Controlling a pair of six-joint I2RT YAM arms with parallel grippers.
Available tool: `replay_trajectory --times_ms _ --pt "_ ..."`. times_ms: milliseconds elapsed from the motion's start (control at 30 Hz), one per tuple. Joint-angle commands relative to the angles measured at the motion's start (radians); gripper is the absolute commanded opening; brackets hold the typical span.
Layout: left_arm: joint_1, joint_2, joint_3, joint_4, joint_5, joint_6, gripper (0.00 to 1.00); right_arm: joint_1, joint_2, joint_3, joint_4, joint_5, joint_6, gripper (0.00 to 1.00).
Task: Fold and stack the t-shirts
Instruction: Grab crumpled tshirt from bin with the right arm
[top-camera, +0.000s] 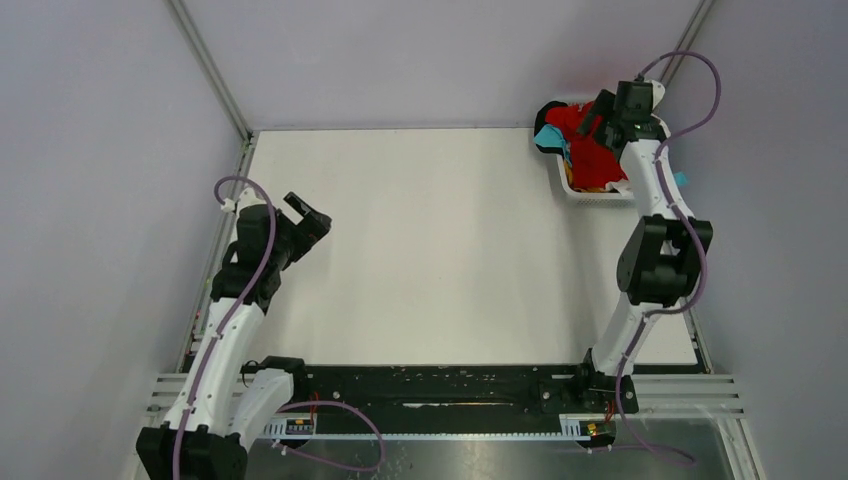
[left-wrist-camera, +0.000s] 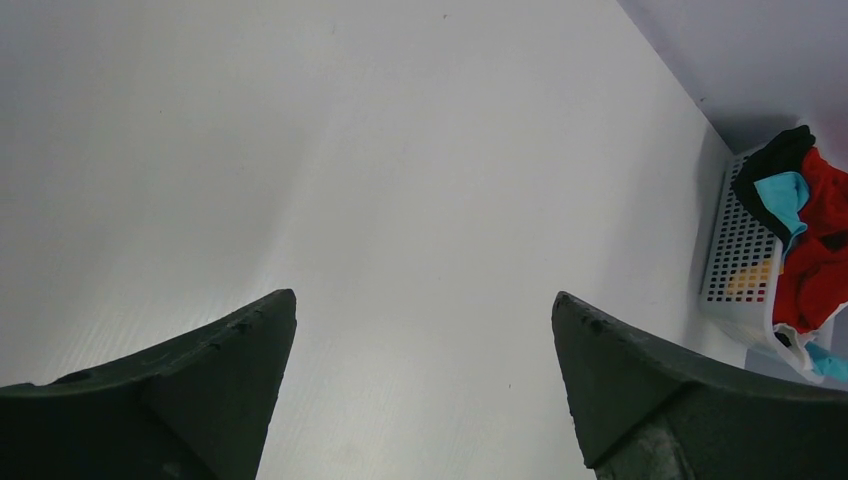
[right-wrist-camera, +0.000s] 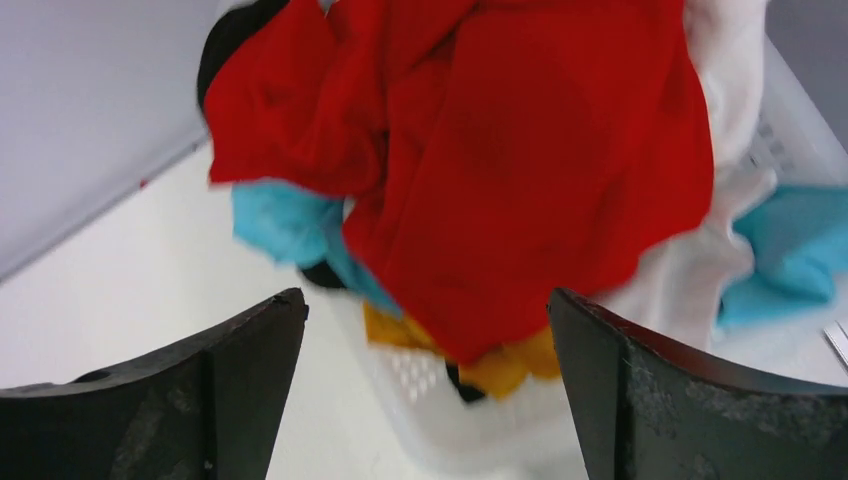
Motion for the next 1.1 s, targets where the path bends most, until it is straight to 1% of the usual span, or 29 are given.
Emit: replay_trajectory --times_ms 0,167,233,267,333,367,400,467,500,567,600,733,833,900,1000,1067 --pt "-0.014 0.058 0.063 0.086 -0.013 0.020 0.99 -0.031 0.166 0.204 0.007 -0.043 0.062 0.99" --pt "-0.037 0.119 0.082 0.091 -0.040 0.026 0.99 -0.032 0.374 0.415 -0.009 -0.065 0.111 0.98" --pt "-0.044 0.135 0.094 0.090 -0.036 0.028 0.99 -0.032 0.464 0.521 -0.060 -0.058 0.132 0.94" --pt "-0.049 0.140 0.096 0.090 -0.036 0.029 0.99 -0.032 0.506 0.601 -0.089 -0.059 0.137 0.92" --pt "-0.057 0.144 0.097 0.090 -0.042 0.029 0.99 -0.032 0.582 0.700 -0.134 -0.047 0.144 0.85" --pt "-0.059 0.143 0.097 0.090 -0.045 0.029 0.99 -0.032 0.607 0.732 -0.146 -0.034 0.147 0.77" --pt "-0.060 0.143 0.098 0.085 -0.049 0.029 0.99 -0.032 0.620 0.748 -0.150 -0.019 0.148 0.66" --pt "-0.061 0.143 0.105 0.071 -0.061 0.029 0.99 -0.032 0.611 0.742 -0.151 0.026 0.151 0.39" --pt "-0.061 0.141 0.107 0.062 -0.067 0.029 0.99 -0.032 0.594 0.730 -0.148 0.048 0.148 0.28" --pt "-0.062 0.133 0.108 0.055 -0.069 0.029 0.99 -0.033 0.548 0.687 -0.123 0.075 0.131 0.03" --pt "-0.064 0.127 0.107 0.056 -0.068 0.029 0.99 -0.033 0.524 0.669 -0.111 0.082 0.119 0.00" --pt "-0.068 0.098 0.099 0.055 -0.061 0.035 0.99 -0.033 0.421 0.646 -0.121 0.081 0.065 0.00" --pt "-0.069 0.062 0.094 0.049 -0.061 0.036 0.99 -0.032 0.303 0.628 -0.145 0.038 0.034 0.00" --pt "-0.069 0.017 0.083 0.054 -0.056 0.038 0.99 -0.031 0.211 0.620 -0.180 -0.038 0.005 0.00" --pt "-0.069 -0.062 0.047 0.104 -0.042 0.044 0.99 -0.023 0.065 0.598 -0.228 -0.164 -0.021 0.00" --pt "-0.068 -0.113 0.023 0.122 -0.063 0.036 0.99 -0.009 -0.027 0.570 -0.243 -0.256 -0.039 0.00"
